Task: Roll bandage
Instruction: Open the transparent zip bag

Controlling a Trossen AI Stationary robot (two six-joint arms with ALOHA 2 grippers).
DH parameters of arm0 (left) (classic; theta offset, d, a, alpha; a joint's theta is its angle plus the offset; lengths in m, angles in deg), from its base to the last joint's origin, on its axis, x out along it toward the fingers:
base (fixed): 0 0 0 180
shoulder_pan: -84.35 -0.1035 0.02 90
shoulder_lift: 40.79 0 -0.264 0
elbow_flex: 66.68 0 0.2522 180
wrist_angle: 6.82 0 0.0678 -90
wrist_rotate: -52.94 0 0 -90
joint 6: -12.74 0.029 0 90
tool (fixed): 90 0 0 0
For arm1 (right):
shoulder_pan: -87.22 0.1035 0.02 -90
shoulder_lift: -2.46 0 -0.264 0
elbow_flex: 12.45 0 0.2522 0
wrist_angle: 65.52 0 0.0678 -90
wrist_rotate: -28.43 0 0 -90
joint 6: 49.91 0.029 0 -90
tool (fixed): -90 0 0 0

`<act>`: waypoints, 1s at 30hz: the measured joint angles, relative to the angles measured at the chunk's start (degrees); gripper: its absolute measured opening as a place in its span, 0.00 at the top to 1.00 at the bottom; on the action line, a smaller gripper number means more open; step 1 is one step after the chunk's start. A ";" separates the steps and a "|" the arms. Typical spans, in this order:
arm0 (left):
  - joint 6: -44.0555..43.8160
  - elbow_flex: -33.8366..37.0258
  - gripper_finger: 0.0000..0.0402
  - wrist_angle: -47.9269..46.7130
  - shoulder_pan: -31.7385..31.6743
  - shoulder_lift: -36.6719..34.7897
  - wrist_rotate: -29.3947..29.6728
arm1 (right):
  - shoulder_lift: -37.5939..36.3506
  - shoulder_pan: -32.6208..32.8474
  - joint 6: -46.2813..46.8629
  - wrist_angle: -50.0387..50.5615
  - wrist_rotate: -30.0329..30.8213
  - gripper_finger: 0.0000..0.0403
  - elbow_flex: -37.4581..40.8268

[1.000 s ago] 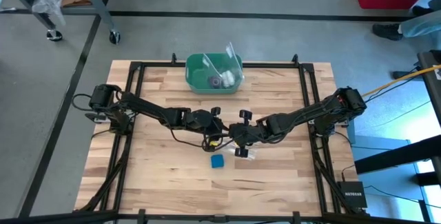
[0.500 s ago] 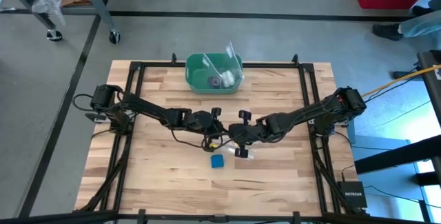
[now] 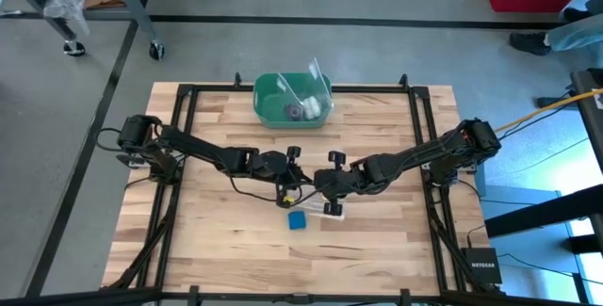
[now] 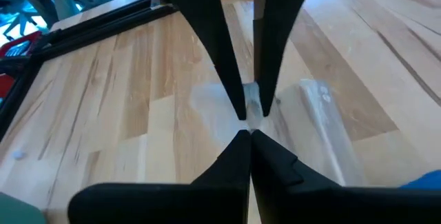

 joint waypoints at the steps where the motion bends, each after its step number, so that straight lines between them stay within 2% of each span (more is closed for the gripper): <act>1: 0.13 0.00 1.00 -0.23 0.07 -0.17 0.00 | 0.00 0.00 0.03 0.49 -0.13 0.90 0.00; 5: 0.17 -0.02 1.00 -0.45 0.20 -0.94 -0.40 | 0.04 0.00 0.89 2.08 -0.37 0.91 0.11; 10: -4.95 -0.03 1.00 -1.31 -0.04 -0.79 -0.56 | 0.02 0.00 1.11 1.39 -0.30 0.90 0.09; 19: -9.35 -0.04 0.99 3.44 0.38 -0.72 -1.70 | 0.02 0.00 1.09 -1.61 -0.23 0.90 0.09; 24: -13.27 -0.03 0.83 3.52 0.13 -0.70 -2.68 | 0.02 -0.01 1.09 -1.55 -0.23 0.90 0.09; 27: -12.90 -0.02 0.72 4.36 0.11 -0.70 -2.67 | 0.02 -0.04 1.09 -1.56 -0.19 0.90 0.09; 30: -12.67 -0.02 0.65 4.91 0.52 -0.70 -2.89 | 0.02 -0.04 1.09 -1.60 -0.12 0.90 0.09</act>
